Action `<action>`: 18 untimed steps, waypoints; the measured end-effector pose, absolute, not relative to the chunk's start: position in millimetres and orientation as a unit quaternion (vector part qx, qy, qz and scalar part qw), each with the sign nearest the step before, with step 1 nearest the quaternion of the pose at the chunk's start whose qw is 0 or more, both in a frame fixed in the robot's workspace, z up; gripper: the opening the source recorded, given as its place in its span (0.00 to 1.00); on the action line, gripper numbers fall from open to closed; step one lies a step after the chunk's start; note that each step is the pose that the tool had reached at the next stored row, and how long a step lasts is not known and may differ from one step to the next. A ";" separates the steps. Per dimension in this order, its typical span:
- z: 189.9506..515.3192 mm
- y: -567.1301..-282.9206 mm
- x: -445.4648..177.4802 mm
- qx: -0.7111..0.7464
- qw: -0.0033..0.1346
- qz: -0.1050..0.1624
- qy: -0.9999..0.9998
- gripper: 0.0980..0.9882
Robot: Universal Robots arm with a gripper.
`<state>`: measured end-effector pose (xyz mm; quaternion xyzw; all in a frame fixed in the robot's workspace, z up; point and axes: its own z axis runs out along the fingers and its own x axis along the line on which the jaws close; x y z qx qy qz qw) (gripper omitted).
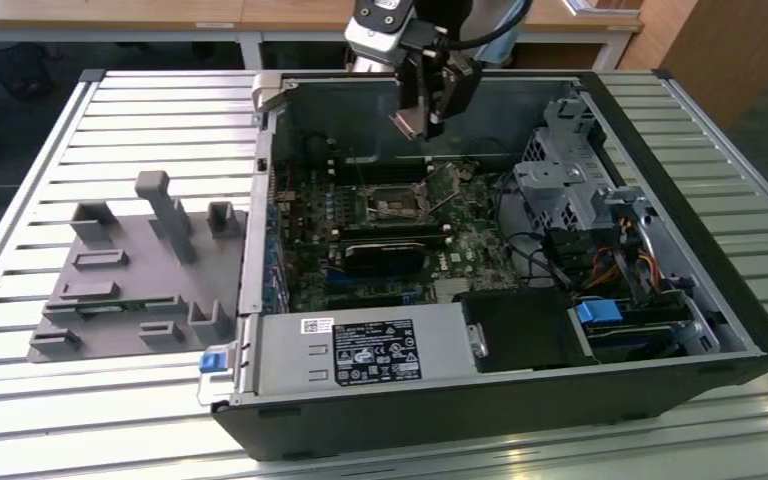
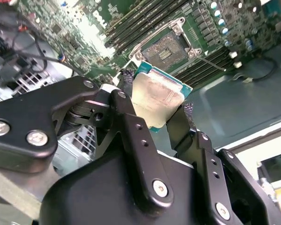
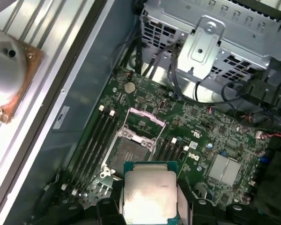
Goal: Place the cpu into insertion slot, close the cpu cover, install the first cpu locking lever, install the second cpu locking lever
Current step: 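Place the cpu into insertion slot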
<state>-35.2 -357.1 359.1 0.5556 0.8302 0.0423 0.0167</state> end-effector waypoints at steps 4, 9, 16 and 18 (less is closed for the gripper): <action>357.4 -357.1 -35.2 0.585 0.018 0.042 0.810 0.49; 355.1 -357.1 -35.2 0.622 0.020 0.041 0.782 0.49; 351.5 -357.0 -35.2 0.668 0.023 0.039 0.743 0.49; 349.5 -355.7 -35.2 0.674 0.023 0.039 0.737 0.49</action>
